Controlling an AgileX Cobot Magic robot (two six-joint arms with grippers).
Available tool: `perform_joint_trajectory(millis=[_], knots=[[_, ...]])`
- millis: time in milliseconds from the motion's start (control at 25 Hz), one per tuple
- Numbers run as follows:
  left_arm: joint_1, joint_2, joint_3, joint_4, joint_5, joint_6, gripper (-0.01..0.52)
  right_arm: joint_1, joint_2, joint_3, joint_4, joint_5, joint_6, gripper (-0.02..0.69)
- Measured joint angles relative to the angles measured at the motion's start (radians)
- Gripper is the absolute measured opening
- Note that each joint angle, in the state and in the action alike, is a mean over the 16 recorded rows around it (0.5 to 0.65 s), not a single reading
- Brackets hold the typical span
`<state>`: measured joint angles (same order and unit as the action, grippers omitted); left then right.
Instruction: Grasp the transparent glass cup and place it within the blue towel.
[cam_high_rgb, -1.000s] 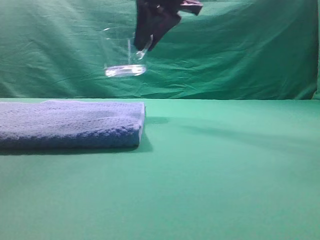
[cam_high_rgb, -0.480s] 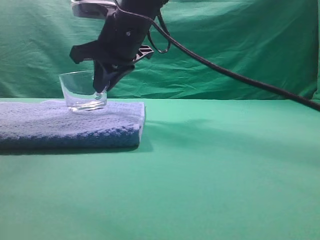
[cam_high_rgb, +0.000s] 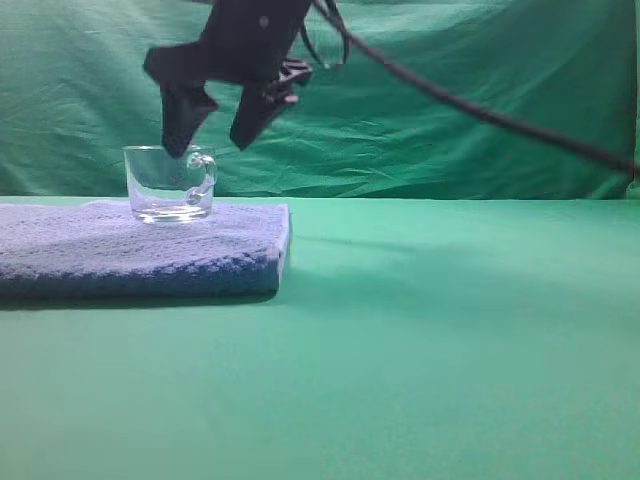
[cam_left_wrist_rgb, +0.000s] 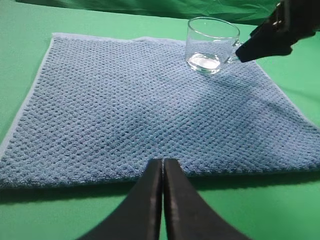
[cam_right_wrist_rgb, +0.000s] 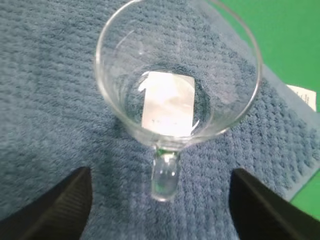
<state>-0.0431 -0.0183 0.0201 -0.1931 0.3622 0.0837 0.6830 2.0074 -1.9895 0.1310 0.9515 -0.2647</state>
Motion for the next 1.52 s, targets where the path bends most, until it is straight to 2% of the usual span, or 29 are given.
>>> perform_joint_trajectory(millis=[160, 280, 640, 880, 1240, 1520], knots=[[0.000, 0.000, 0.000, 0.000, 0.000, 0.000, 0.000, 0.000, -0.138, -0.004, -0.038, 0.128, 0.078, 0.086], [0.000, 0.000, 0.000, 0.000, 0.000, 0.000, 0.000, 0.000, -0.240, -0.002, -0.074, 0.202, 0.124, 0.023], [0.000, 0.000, 0.000, 0.000, 0.000, 0.000, 0.000, 0.000, -0.590, 0.143, -0.169, 0.295, 0.219, 0.000], [0.000, 0.000, 0.000, 0.000, 0.000, 0.000, 0.000, 0.000, -0.867, 0.425, -0.183, 0.196, 0.239, 0.000], [0.000, 0.000, 0.000, 0.000, 0.000, 0.000, 0.000, 0.000, -1.303, 0.957, -0.179, -0.064, 0.259, 0.000], [0.000, 0.000, 0.000, 0.000, 0.000, 0.000, 0.000, 0.000, -1.567, 1.214, -0.171, -0.161, 0.276, 0.000]])
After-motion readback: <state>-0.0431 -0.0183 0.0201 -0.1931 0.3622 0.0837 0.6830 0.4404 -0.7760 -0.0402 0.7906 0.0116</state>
